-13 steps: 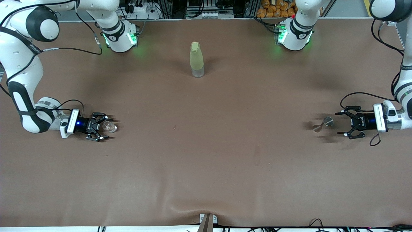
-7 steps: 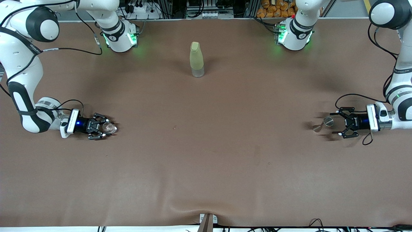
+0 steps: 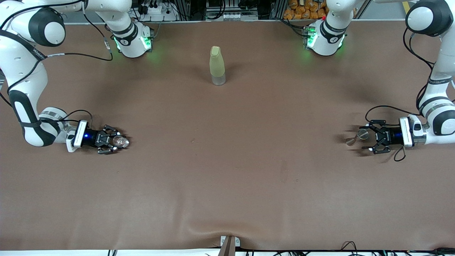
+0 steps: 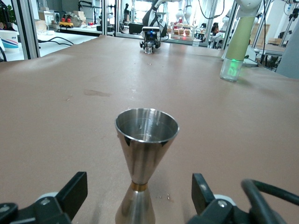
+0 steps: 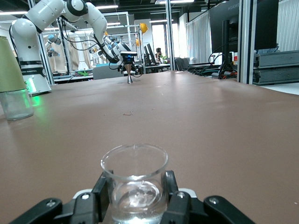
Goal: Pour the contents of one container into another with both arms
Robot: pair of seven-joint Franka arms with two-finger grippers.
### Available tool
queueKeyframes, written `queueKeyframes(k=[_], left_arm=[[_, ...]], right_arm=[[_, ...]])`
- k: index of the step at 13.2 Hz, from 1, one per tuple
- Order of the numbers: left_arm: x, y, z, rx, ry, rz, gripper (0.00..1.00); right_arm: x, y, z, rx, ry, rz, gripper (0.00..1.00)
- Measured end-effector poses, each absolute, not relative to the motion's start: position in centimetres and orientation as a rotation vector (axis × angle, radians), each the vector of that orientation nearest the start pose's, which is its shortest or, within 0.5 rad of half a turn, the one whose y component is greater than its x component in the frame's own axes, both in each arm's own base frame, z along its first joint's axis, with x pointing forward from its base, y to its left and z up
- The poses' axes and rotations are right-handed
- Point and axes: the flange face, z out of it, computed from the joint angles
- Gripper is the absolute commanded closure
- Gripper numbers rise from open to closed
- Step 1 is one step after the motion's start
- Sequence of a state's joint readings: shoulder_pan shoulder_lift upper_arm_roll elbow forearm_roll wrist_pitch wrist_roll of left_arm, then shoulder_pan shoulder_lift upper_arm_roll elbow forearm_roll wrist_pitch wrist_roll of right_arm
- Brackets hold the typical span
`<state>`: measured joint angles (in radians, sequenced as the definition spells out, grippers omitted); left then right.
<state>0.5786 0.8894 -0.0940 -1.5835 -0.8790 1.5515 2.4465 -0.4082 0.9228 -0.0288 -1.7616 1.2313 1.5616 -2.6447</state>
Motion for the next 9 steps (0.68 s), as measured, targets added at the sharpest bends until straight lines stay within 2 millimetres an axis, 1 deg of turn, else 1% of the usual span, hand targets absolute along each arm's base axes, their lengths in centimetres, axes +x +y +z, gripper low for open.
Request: queueKeyframes(k=[1,2,3,4,7,9], left_arm=[[57.0,20.7,11.1,1.462,-1.376,0.939,0.14],[57.0,20.4,10.6,1.457,-1.369,0.940,0.15],[56.9,20.3,10.2,1.456,-1.365,0.939,0.18],[56.9,20.2,10.0,1.457,-1.363,0.940,0.25],[56.9,20.3,9.9,1.461,-1.365,0.941,0.28],[56.9,20.3,9.9,1.461,-1.366,0.942,0.31]], right_arm=[[54.2,-14.1,5.4,-1.449,-1.206,-1.159,0.85],[54.3,-14.0,5.5,-1.441,-1.206,-1.162,0.92],[54.6,-13.8,5.9,-1.417,-1.204,-1.171,0.95],[55.1,-13.5,6.4,-1.393,-1.205,-1.177,0.96],[57.4,-12.3,8.2,-1.377,-1.218,-1.157,0.99],[59.0,-11.5,9.5,-1.378,-1.224,-1.134,1.00]])
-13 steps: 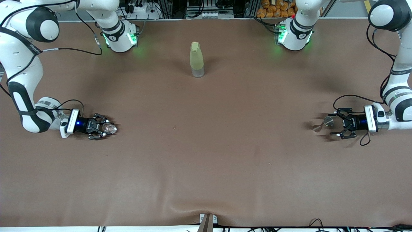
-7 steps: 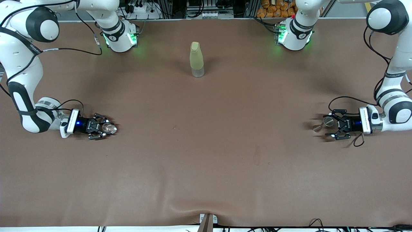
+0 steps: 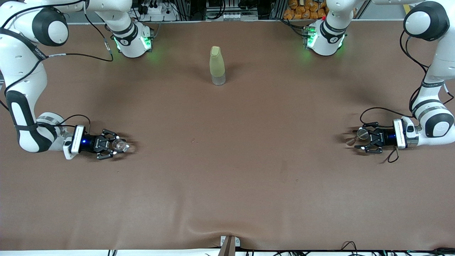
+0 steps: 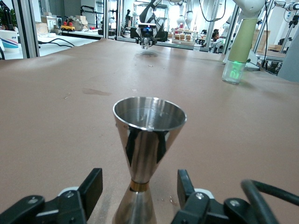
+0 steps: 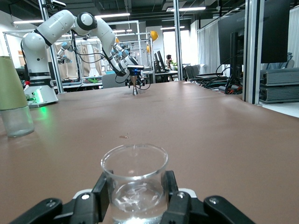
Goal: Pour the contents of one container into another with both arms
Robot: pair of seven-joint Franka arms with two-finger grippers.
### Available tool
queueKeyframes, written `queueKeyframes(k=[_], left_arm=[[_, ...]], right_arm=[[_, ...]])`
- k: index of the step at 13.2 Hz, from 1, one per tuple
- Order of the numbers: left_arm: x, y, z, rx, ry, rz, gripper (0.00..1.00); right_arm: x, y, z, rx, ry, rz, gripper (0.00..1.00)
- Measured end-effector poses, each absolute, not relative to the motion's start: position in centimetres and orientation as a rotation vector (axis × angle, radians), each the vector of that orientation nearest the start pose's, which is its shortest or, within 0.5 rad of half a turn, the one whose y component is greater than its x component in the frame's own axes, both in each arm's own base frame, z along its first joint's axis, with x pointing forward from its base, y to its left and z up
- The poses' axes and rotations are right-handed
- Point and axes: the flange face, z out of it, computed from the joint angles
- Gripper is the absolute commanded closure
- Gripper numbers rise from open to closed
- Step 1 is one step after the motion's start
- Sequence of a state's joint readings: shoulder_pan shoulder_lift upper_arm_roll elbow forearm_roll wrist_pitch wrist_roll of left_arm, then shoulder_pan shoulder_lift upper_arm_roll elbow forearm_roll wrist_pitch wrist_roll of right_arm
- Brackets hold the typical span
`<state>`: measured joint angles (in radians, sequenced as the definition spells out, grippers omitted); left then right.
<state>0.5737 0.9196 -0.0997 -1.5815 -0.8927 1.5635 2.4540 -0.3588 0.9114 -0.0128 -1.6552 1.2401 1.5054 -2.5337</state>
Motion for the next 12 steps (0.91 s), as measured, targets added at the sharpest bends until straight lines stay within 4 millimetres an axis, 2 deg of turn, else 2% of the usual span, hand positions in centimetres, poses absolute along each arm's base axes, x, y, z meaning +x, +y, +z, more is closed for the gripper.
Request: queueKeyframes(k=[3,4,6,10,12], left_arm=[[56.9,20.3,9.9,1.462,-1.367,0.942,0.46],[56.9,20.3,9.9,1.462,-1.367,0.942,0.49],[57.0,20.3,9.9,1.464,-1.368,0.943,0.65],[57.2,20.1,10.0,1.455,-1.383,0.950,0.80],[57.5,19.9,10.2,1.446,-1.397,0.954,0.94]], right_arm=[[61.0,-9.5,11.9,-1.395,-1.233,-1.079,1.00],[61.6,-8.5,12.9,-1.399,-1.231,-1.057,1.00],[63.1,-6.0,15.2,-1.404,-1.232,-1.056,1.00],[65.4,-1.1,18.7,-1.429,-1.223,-1.071,1.00],[66.3,1.6,19.9,-1.435,-1.209,-1.103,1.00]])
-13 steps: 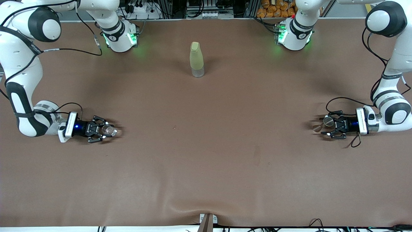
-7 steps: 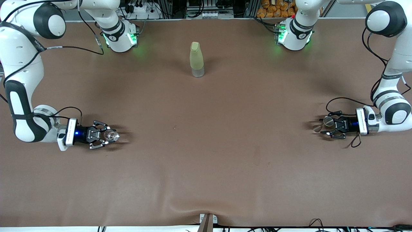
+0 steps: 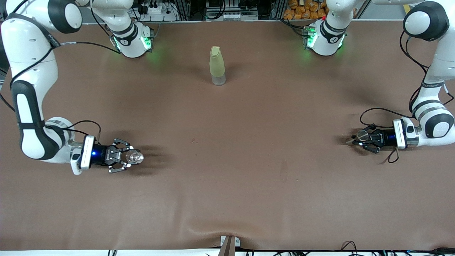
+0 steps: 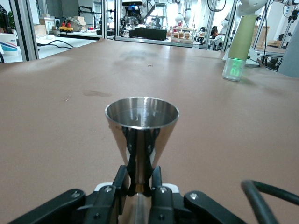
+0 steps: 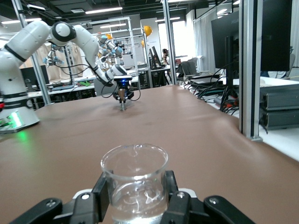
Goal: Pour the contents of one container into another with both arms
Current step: 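Lift the beaker and jigger, moving both grippers toward each other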
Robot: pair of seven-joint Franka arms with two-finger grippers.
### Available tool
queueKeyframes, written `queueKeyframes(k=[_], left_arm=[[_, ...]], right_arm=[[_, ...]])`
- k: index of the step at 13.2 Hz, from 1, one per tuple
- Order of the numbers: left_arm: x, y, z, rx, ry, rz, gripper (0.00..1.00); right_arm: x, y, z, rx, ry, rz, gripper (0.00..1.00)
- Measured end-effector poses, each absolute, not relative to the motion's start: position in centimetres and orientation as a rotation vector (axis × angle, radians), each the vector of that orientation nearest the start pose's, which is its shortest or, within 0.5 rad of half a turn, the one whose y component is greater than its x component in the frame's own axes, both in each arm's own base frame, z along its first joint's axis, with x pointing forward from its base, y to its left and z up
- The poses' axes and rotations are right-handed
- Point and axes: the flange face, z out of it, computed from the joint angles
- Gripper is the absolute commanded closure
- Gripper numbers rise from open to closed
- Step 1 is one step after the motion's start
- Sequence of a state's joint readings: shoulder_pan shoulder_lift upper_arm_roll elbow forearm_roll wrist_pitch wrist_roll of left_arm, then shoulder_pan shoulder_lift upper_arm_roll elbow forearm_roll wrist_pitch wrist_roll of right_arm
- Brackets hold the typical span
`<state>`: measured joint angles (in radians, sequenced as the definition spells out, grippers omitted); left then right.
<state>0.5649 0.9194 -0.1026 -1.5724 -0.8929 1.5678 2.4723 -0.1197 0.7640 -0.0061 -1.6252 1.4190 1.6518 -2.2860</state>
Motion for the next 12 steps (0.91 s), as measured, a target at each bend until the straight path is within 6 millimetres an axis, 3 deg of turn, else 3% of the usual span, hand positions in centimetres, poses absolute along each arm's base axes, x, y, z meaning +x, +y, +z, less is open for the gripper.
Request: queueKeyframes(k=[1,6,9,12], left_arm=[[57.7,19.7,10.4,1.443,-1.402,0.957,1.00],[59.2,17.7,11.6,1.404,-1.445,0.966,1.00],[61.6,13.8,15.1,1.327,-1.507,0.994,1.00],[63.9,9.1,19.0,1.273,-1.554,1.006,1.00]], right_arm=[[66.6,2.9,20.4,-1.440,-1.212,-1.115,1.00],[67.1,7.6,24.4,-1.497,-1.159,-1.147,1.00],[66.3,10.0,26.4,-1.506,-1.121,-1.156,1.00],[65.3,12.6,26.5,-1.542,-1.077,-1.166,1.00]])
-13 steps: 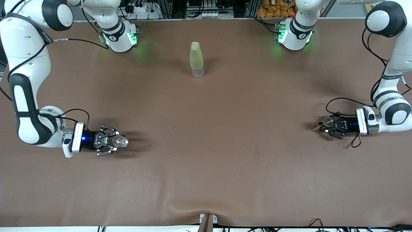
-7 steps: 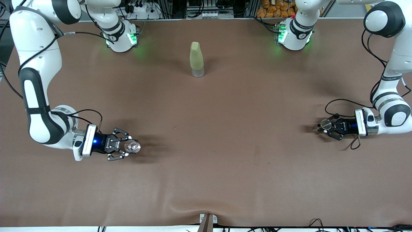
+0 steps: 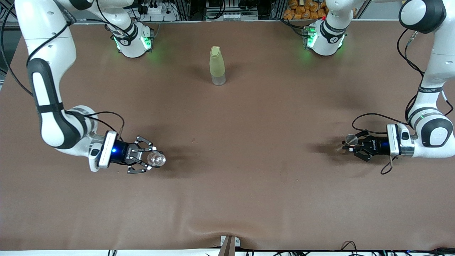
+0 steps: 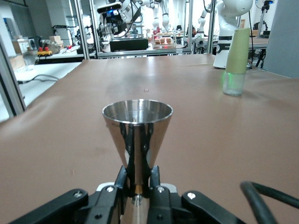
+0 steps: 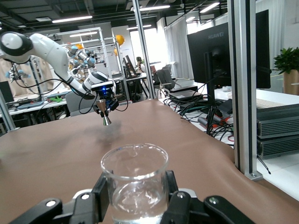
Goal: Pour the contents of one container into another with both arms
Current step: 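Lift the beaker and jigger, moving both grippers toward each other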
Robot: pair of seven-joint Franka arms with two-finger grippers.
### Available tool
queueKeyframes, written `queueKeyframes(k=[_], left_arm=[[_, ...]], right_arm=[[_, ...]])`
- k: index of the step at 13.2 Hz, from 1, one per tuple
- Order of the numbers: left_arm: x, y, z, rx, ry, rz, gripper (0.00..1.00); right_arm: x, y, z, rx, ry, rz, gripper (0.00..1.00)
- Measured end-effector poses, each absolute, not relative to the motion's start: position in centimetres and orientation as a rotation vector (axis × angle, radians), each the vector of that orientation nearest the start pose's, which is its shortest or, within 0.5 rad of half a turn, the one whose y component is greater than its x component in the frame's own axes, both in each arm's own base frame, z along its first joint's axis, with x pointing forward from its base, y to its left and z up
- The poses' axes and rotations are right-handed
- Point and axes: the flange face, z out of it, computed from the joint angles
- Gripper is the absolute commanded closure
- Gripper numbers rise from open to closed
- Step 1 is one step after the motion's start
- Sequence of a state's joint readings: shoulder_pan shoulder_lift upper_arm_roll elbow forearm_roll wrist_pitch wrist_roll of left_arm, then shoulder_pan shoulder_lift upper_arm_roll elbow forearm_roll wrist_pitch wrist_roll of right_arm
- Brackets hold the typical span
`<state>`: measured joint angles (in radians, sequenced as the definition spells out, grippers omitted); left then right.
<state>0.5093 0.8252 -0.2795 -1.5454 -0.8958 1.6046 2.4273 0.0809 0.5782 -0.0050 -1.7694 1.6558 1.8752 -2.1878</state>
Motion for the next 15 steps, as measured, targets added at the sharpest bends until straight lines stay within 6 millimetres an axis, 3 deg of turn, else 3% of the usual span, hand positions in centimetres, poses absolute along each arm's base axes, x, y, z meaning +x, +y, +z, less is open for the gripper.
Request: queueKeyframes(k=[3,7,11,15], left_arm=[[65.5,4.7,22.5,1.253,-1.575,1.009,1.00],[66.6,-0.7,23.9,1.230,-1.594,1.045,1.00],[67.3,-7.4,23.3,1.263,-1.557,1.090,1.00],[66.7,-14.9,21.1,1.302,-1.535,1.193,1.00]], right_arm=[[63.7,14.9,27.7,-1.547,-1.039,-1.140,1.00],[61.6,16.5,30.9,-1.600,-1.019,-1.113,1.00],[59.8,19.9,35.3,-1.705,-0.977,-1.092,1.00],[58.1,24.4,36.2,-1.754,-0.886,-1.104,1.00]])
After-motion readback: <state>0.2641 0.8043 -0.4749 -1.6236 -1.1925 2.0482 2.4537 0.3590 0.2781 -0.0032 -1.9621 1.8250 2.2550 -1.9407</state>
